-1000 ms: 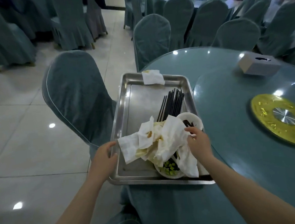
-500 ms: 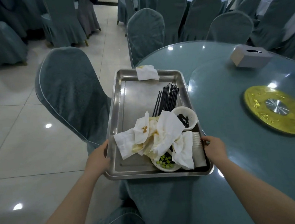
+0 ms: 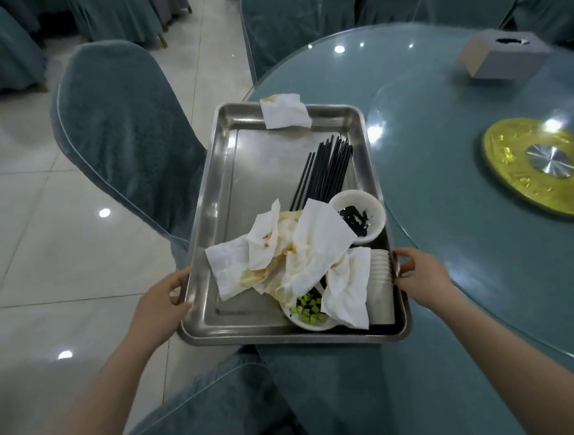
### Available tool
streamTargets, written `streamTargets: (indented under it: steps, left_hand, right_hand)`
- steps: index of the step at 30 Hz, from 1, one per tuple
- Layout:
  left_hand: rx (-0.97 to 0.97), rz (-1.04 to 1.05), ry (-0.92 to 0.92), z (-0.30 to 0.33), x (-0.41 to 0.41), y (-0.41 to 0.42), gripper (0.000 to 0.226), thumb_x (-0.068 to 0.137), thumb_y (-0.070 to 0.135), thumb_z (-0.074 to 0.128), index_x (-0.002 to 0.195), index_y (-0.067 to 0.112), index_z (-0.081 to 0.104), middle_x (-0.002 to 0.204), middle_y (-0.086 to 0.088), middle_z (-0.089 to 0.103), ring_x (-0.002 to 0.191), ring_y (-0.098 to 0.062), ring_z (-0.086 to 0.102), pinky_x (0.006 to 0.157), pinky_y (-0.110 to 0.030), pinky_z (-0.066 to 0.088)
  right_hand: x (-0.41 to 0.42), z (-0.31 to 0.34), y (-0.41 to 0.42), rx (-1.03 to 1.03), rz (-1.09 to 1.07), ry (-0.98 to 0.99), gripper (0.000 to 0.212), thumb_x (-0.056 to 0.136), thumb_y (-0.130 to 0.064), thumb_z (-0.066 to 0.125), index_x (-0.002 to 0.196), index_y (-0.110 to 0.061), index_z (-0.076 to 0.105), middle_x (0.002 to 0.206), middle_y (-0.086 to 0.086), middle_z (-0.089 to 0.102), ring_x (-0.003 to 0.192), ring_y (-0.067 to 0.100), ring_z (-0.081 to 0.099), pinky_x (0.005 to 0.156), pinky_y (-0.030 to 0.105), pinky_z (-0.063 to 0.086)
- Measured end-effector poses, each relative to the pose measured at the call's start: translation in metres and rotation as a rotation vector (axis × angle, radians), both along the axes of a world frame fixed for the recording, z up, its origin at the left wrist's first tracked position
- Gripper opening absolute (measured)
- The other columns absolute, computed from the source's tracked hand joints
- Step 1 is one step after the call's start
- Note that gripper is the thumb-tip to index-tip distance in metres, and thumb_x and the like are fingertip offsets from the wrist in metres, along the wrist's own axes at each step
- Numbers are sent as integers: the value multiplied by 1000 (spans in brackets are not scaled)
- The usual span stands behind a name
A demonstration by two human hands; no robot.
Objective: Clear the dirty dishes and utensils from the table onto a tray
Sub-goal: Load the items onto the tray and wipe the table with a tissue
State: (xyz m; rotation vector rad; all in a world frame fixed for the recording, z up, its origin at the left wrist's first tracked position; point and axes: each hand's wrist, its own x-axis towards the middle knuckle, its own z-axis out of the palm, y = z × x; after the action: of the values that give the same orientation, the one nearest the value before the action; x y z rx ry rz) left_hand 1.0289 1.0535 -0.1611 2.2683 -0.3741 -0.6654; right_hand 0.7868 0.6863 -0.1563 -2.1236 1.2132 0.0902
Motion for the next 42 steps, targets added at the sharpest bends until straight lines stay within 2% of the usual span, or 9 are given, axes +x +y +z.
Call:
streamTargets:
  steps: [3,6,9,18,22,29,35,39,42]
  left_hand:
    - [-22,16,30,1,9,-2,48,81,9,68,116,39,57,114,8,64,92,-12,64,69,-26,49]
    - [50,0,-69,4,24,-22,45,85,18,67,127,28,55,128,1,57,110,-20,57,88,-37,48]
    - [56,-5,-192,10,38,-55,51,87,16,63,136,20,49,138,-4,50,123,-23,48,97,-36,38]
    - [-39,-188,-196,4,68,-181,60,93,23,57,146,32,31,152,9,33,137,-14,34,108,-35,33]
    - [16,-302,-288,2,104,-246,61,96,23,52,149,31,24,158,8,20,143,-13,23,112,-32,24]
    - [270,-455,-401,-12,160,-332,69,94,19,48,152,31,14,161,-5,-3,146,-29,14,114,-45,27]
    - [418,-519,-588,-26,203,-387,72,94,31,47,152,31,4,160,-9,-17,147,-32,0,118,-48,14]
    - [495,-565,-568,-41,224,-409,80,94,50,42,152,27,-9,160,-7,-14,148,-30,-3,117,-55,7]
    - [564,-599,-530,-52,229,-402,76,95,58,33,153,26,-3,162,-3,-7,148,-28,-1,115,-59,5]
  right_hand:
    - [3,-2,-3,28,-25,4,49,78,-7,57,123,-25,55,85,-9,66,76,8,61,58,23,43]
    - [21,-3,-8,-24,-26,-44,42,85,-12,54,125,-23,55,114,-2,65,98,16,61,78,26,45]
    - [45,-2,-21,-98,-14,-126,31,88,-13,53,118,-20,57,119,0,63,106,17,57,82,27,40]
    - [123,-9,-91,-161,94,-199,36,99,-20,41,134,-20,50,136,0,55,122,20,51,91,27,37]
    - [155,-12,-124,-159,244,-91,48,100,-23,39,148,-22,32,156,-3,27,140,20,32,109,33,30]
    - [199,-20,-158,-230,507,45,56,102,-24,34,153,-20,12,161,-7,-5,148,13,5,115,34,22]
    - [198,-26,-171,-227,525,11,50,102,-19,29,151,-20,22,160,-7,11,147,9,0,116,30,14]
    - [194,-26,-172,-209,506,-32,49,100,-19,36,148,-22,32,158,-9,20,147,9,4,115,33,20]
    - [192,-28,-172,-192,503,-59,47,99,-24,41,146,-23,37,156,-11,23,146,6,0,115,34,21]
